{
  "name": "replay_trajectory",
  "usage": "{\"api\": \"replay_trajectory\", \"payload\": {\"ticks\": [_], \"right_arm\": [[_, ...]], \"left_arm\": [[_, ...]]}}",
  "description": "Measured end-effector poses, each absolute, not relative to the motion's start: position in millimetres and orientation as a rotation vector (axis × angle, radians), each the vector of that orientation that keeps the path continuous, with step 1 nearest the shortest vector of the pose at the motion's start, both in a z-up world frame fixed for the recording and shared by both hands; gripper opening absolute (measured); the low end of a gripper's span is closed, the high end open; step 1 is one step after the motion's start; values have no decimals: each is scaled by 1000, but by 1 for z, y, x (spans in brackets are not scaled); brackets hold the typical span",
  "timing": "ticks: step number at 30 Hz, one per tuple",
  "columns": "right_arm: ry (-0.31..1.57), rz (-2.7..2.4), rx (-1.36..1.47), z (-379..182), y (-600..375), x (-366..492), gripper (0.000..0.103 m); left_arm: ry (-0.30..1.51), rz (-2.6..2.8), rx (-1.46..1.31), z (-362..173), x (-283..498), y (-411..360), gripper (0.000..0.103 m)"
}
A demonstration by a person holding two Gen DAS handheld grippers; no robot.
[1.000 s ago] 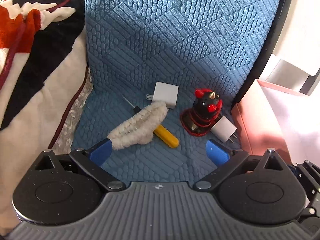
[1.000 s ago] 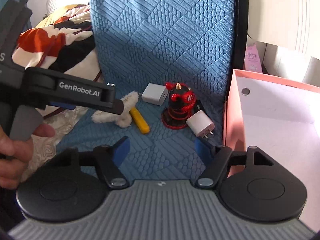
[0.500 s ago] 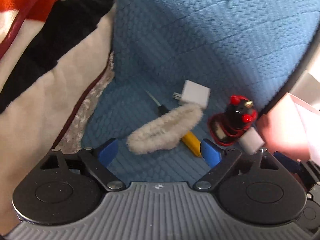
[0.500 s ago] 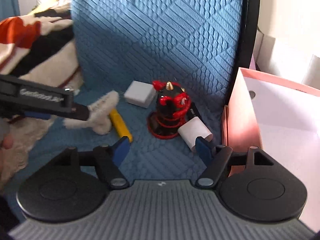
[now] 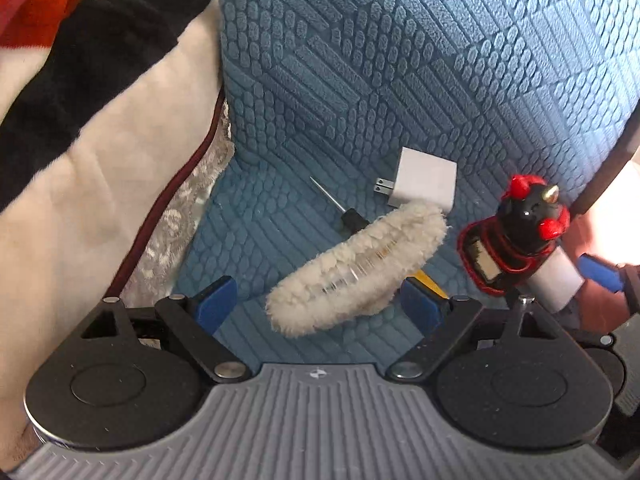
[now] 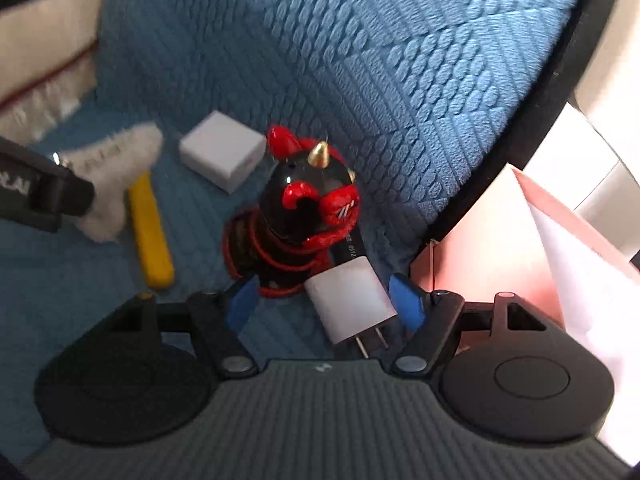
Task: Organize rigid objects
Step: 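Close the right gripper on the white charger while the left gripper grasps the fluffy brush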
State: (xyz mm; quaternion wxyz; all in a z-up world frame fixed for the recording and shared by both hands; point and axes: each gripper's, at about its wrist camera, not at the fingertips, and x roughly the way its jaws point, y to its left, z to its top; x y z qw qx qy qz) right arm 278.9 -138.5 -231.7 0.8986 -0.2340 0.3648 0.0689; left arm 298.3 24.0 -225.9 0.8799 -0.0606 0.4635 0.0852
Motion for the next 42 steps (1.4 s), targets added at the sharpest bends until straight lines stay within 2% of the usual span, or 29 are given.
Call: {"api": "replay_trajectory", "payload": {"ticks": [6, 9, 11, 13, 14, 16, 19, 20, 34, 42], "right_arm": [[767, 120, -510, -240, -136, 288, 73], [786, 122, -452, -241, -138, 290, 70], [804, 144, -429, -240, -139, 290, 56], [821, 147, -400, -237, -143, 289, 56], [821, 147, -401, -237, -143, 291, 56], [826, 146, -387, -235, -146, 289, 56], [838, 149, -350, -231, -150, 285, 55], [842, 152, -339, -229, -152, 284, 55], [859, 196, -258, -210, -154, 243, 52], [859, 241, -206, -202, -156, 224, 51]], "left_arm": [[975, 161, -54, -234, 310, 12, 91], [992, 161, -39, -241, 315, 8, 83], [1000, 177, -37, -246, 317, 8, 75], [997, 178, -63, -246, 317, 10, 70], [994, 184, -72, -244, 315, 10, 64], [984, 184, -76, -240, 313, 10, 59], [993, 154, -91, -235, 310, 7, 43], [995, 150, -89, -233, 308, 4, 41], [974, 153, -273, -218, 259, 8, 37], [986, 173, -281, -214, 234, 8, 36]]}}
